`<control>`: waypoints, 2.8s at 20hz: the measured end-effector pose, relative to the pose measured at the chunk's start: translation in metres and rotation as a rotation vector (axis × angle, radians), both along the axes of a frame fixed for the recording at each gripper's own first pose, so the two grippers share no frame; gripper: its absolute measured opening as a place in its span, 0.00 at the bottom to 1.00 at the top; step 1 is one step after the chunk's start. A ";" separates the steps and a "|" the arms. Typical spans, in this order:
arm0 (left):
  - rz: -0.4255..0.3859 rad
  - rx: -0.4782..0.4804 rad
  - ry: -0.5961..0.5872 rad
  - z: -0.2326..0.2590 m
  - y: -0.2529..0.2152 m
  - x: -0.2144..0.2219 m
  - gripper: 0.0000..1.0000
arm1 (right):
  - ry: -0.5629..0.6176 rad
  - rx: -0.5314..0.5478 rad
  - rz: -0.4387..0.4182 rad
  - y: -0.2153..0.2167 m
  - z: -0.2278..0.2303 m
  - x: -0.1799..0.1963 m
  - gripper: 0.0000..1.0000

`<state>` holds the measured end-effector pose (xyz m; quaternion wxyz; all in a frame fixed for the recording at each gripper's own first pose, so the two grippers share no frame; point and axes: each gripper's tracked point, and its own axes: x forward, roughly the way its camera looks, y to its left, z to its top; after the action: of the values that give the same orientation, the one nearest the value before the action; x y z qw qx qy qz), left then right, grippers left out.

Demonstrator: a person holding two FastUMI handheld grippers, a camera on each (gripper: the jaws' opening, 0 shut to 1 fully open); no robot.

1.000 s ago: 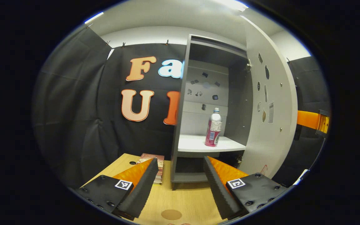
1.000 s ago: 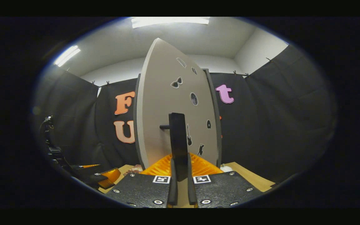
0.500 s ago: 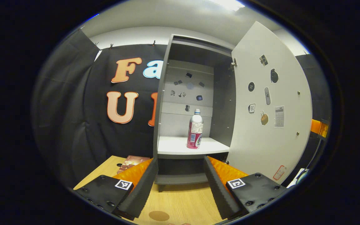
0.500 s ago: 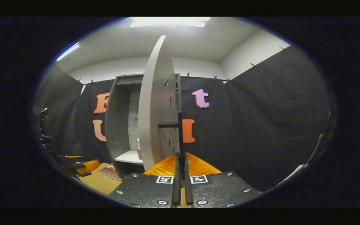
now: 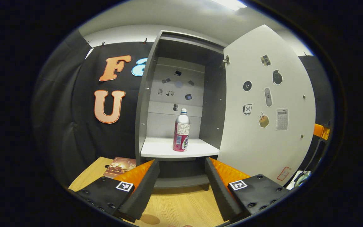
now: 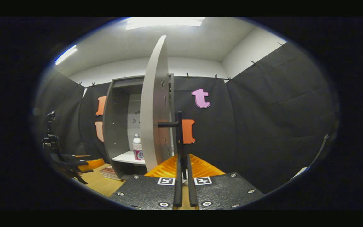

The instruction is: Open the cabinet door with the right hand, grasp the bottle in the cabinet with the left hand and place it on the coaster, then close the cabinet door with the right hand.

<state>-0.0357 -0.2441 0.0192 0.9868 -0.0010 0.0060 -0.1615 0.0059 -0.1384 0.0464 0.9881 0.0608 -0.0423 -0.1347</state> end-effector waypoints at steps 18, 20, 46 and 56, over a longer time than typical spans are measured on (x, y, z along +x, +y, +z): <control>-0.004 0.011 -0.050 0.014 -0.013 -0.001 0.95 | 0.073 -0.180 0.110 0.035 -0.007 -0.013 0.59; -0.011 0.009 -0.060 0.016 -0.012 0.010 0.94 | 0.094 -0.176 0.155 0.051 -0.013 -0.009 0.64; -0.254 0.044 -0.087 -0.009 -0.094 0.275 0.95 | 0.179 -0.152 -0.130 0.038 -0.034 0.074 0.95; -0.218 0.042 -0.089 -0.011 -0.100 0.290 0.93 | 0.195 -0.149 -0.090 0.036 -0.040 0.075 0.97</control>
<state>0.2541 -0.3439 0.0080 0.9625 0.0277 -0.0342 -0.2676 0.0807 -0.1028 0.0068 0.9823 -0.0279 0.0414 -0.1807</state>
